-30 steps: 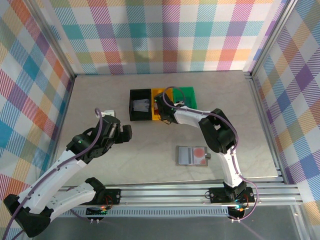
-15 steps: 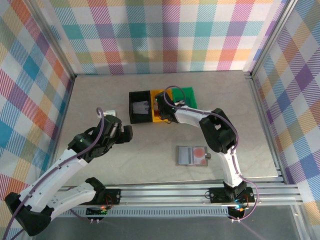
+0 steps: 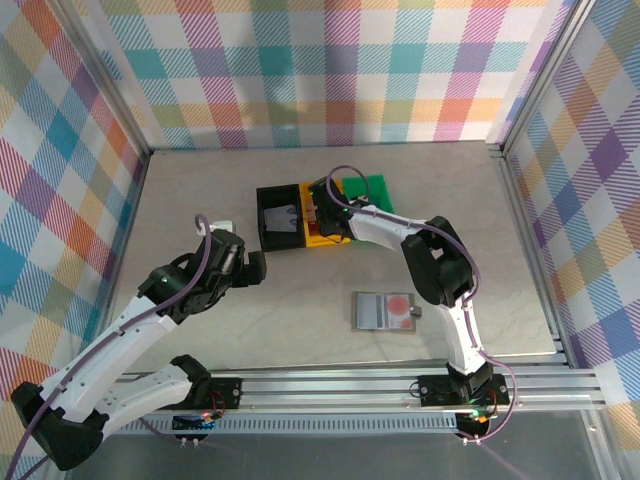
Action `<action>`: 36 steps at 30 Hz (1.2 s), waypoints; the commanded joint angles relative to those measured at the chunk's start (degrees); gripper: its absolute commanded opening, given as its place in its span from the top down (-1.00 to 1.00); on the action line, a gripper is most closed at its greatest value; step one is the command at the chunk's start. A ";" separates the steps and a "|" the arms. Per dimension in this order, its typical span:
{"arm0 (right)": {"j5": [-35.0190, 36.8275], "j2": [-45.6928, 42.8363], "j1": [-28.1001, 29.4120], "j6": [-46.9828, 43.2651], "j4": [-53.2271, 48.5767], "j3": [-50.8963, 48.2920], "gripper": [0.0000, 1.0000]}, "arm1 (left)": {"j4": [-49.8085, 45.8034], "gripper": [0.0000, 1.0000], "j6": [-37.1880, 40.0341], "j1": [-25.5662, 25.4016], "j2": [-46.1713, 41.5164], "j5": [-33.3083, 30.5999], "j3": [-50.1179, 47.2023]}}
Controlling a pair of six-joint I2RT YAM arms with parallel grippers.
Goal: Take the credit cards out of the card holder
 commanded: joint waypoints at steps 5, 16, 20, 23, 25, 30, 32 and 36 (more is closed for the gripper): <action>-0.98 -1.75 0.11 -3.09 -7.11 5.16 -0.42 | -1.86 -0.99 1.20 0.59 0.69 0.69 0.38; -3.24 -2.56 0.13 -2.41 -11.29 7.33 -0.54 | -2.13 -0.99 1.28 0.59 1.56 1.11 0.51; -5.21 -3.44 0.11 -6.63 -12.82 10.21 -0.52 | -2.00 -0.99 1.43 0.59 1.73 1.45 0.52; -8.90 -4.38 0.16 -15.98 -14.94 15.22 -0.52 | -2.17 -0.99 1.50 0.59 1.98 1.63 0.61; -12.53 -5.58 0.13 -21.15 -16.42 17.34 -0.48 | -2.14 -0.99 1.67 0.59 2.24 2.30 0.61; -18.95 -12.97 0.16 -29.92 -17.48 13.42 -0.39 | -2.27 -0.99 2.19 0.56 3.08 3.37 0.96; -19.99 -17.56 0.15 -34.32 -18.38 9.78 -0.38 | -2.38 -1.00 2.27 0.59 3.06 4.45 1.21; -19.23 -27.50 0.16 -42.09 -22.13 1.04 -0.35 | -1.73 -0.99 2.82 0.52 2.45 8.73 1.37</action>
